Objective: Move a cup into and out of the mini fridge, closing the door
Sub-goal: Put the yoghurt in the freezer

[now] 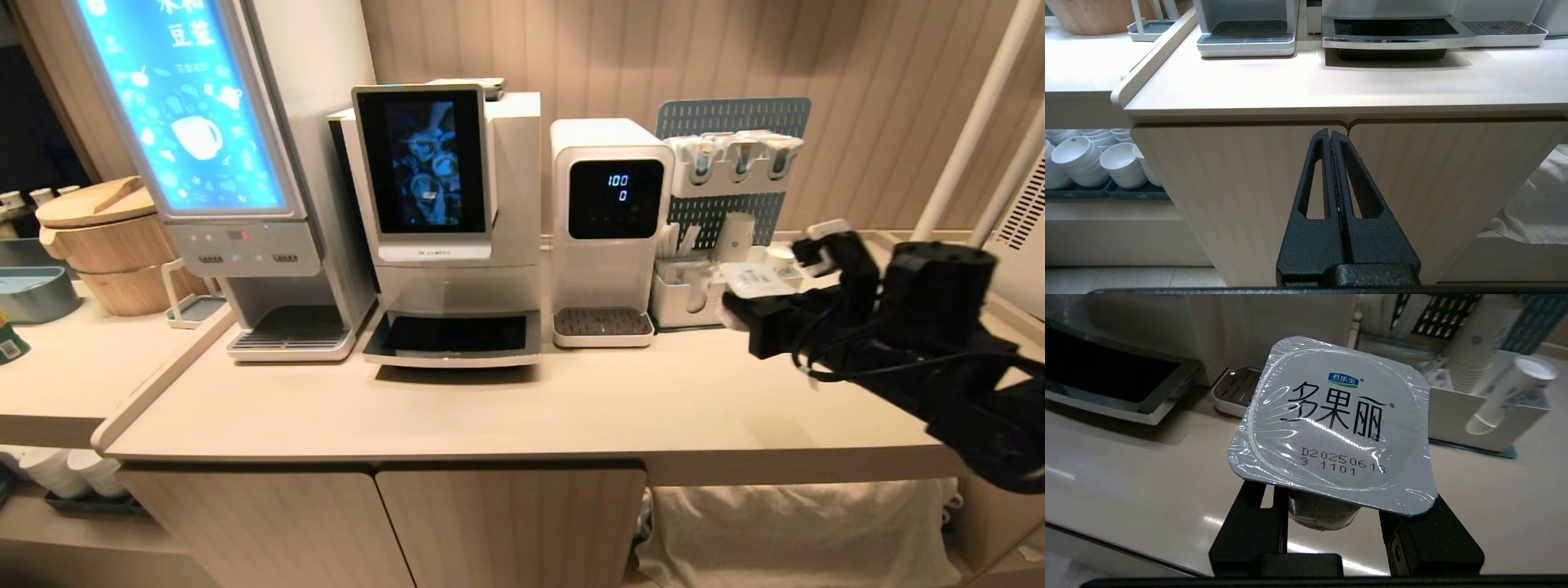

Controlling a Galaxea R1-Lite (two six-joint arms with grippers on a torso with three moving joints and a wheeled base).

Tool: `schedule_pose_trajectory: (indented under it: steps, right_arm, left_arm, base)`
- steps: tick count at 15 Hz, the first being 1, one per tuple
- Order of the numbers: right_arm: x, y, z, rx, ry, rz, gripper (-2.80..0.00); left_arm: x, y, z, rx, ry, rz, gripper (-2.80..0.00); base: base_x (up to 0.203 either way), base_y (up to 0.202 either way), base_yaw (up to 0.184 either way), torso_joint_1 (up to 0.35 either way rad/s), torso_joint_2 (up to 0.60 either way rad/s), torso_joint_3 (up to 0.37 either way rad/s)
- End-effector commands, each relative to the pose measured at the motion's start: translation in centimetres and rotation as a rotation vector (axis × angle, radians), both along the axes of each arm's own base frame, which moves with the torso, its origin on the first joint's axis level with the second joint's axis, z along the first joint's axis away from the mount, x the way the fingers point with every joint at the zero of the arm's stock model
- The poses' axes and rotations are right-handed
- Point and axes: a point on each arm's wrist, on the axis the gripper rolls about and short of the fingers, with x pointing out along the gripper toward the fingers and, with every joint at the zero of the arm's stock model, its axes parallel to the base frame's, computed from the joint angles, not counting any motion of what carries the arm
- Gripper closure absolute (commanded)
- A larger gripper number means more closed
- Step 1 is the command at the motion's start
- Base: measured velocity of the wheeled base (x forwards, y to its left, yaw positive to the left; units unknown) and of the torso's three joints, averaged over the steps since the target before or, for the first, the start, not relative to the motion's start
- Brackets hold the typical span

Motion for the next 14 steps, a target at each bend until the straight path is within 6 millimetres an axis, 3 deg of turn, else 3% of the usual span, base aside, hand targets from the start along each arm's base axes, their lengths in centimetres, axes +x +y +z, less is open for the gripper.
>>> schedule_pose_trajectory:
  steps: [1,4,7,10,14]
  right_arm:
    - [-7.0,-2.0,6.6,0.042,-0.185,-0.139,0.0]
    - [-15.6,-4.7,10.5,0.105,-0.261,-0.497,0.0]
    - [-24.0,-7.5,11.2,0.18,-0.335,-0.796,0.0]
    - [-30.2,-9.2,9.4,0.201,-0.412,-1.05,0.0]
    - [-35.7,-9.2,3.4,0.224,-0.528,-0.987,0.0]
  left_arm:
    - [0.0,0.0,0.0,0.001,0.001,0.001,0.0]
    - [0.0,0.0,0.0,0.004,0.002,0.0,0.0]
    - [0.0,0.0,0.0,0.004,0.002,0.0,0.0]
    - [0.0,0.0,0.0,0.004,0.002,0.0,0.0]
    - [0.0,0.0,0.0,0.01,0.0,0.0,0.0]
  base:
    - [0.0,0.0,0.0,0.0,0.0,0.0]
    - [0.0,0.0,0.0,0.0,0.0,0.0]
    - [0.0,0.0,0.0,0.0,0.0,0.0]
    - [0.0,0.0,0.0,0.0,0.0,0.0]
    - [0.0,0.0,0.0,0.0,0.0,0.0]
